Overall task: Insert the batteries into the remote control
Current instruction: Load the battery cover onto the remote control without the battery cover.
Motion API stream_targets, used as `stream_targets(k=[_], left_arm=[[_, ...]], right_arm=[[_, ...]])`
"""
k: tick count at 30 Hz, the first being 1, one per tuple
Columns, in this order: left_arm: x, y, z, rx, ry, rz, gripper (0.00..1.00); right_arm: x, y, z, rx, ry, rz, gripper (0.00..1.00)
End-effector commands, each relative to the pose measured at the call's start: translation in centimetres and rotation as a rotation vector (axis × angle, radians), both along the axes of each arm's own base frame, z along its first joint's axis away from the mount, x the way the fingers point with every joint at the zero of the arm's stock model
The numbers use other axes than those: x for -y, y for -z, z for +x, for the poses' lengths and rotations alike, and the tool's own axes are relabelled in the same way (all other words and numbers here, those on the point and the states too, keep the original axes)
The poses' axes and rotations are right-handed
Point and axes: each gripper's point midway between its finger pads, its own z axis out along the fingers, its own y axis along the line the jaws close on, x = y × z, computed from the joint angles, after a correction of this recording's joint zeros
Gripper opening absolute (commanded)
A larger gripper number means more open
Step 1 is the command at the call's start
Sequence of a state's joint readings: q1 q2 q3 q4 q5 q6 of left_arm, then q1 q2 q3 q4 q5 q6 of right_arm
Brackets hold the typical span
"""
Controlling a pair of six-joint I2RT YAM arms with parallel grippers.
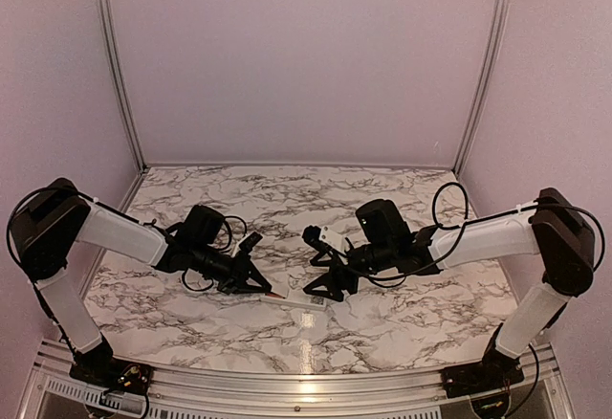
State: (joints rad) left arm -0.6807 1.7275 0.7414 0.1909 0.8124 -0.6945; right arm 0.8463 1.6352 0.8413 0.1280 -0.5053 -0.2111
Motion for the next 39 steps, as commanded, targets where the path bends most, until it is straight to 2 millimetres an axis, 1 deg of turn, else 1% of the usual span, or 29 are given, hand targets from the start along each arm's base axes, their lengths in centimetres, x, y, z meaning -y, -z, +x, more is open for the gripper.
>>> stream_targets(k=[1,10,18,23,26,29,35,39], left_arm=[[-0.2,1.1,-0.7,-0.054,0.019,0.044,0.0],[-0.2,1.5,-0.9,-0.07,0.03,0.048,0.0],[-0.3,2.1,-0.5,-0.068,0.022,0.078,0.0],[-0.6,2.0,-0.1,-0.043,0.007,0.111,0.12],[-0.8,1.9,0.2,-0.023,-0.003,0.129,0.14],[-1.3,2.1,0.2,-0.022,-0.011,0.164,0.2],[-1.7,2.0,0.6,0.008,-0.022,0.207,0.31],[-1.8,1.8,1.0,0.027,-0.025,0.222,0.34]], right_arm=[[-0.2,0.4,-0.1,0.014,-0.009,-0.019,0.81],[-0.2,0.4,-0.2,0.018,-0.016,-0.017,0.79],[-0.2,0.4,-0.2,0.017,-0.017,-0.016,0.79],[-0.3,0.3,-0.1,0.016,-0.015,-0.016,0.79],[-0.3,0.3,-0.2,0.012,-0.018,-0.014,0.79],[-0.3,0.3,-0.2,0.01,-0.019,-0.013,0.79],[-0.3,0.3,-0.2,0.005,-0.02,-0.014,0.79],[-0.3,0.4,-0.3,0.004,-0.022,-0.014,0.78]])
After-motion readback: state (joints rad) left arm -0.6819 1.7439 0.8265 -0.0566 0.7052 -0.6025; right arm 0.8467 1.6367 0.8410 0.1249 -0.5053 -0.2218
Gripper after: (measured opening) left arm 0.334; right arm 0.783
